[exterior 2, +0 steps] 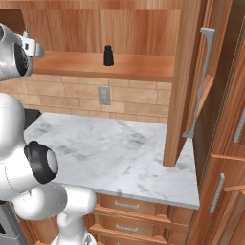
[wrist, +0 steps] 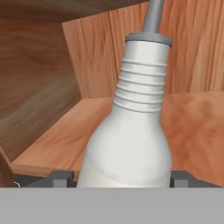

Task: Move the oil and vinegar bottle and shaker from the cabinet to the dining counter.

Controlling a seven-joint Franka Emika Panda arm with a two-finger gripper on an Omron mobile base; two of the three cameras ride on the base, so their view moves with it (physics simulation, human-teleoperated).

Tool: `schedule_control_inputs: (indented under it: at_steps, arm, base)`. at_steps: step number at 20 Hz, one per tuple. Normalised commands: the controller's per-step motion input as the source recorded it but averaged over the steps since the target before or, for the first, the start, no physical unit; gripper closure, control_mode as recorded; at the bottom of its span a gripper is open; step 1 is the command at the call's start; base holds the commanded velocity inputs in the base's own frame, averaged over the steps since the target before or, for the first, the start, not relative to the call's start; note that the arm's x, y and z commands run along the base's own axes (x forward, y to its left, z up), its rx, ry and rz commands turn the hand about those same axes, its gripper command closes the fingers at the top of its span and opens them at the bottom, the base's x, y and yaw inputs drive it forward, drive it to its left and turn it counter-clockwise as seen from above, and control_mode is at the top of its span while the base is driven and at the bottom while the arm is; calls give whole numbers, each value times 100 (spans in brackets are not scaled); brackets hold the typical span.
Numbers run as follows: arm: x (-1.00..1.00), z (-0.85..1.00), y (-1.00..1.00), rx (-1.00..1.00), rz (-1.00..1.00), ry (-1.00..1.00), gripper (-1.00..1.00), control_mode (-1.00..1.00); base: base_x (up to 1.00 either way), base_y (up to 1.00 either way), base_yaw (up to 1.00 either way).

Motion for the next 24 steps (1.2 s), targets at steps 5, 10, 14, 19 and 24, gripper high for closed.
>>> schedule_control_inputs:
  at_steps: [5, 10, 14, 19, 24]
  arm:
    - [-94, 3, -2, 2, 0, 0, 100, -100]
    - [-94, 3, -5, 3, 0, 0, 100, -100]
    - [-94, 4, -13, 4, 0, 0, 100, -100]
    - [-94, 3, -20, 1, 0, 0, 100, -100]
    - [-91, 3, -27, 0, 0, 1, 100, -100]
  base:
    - [0, 0, 0]
    - [0, 0, 0]
    - [0, 0, 0]
    - [0, 0, 0]
    - [0, 0, 0]
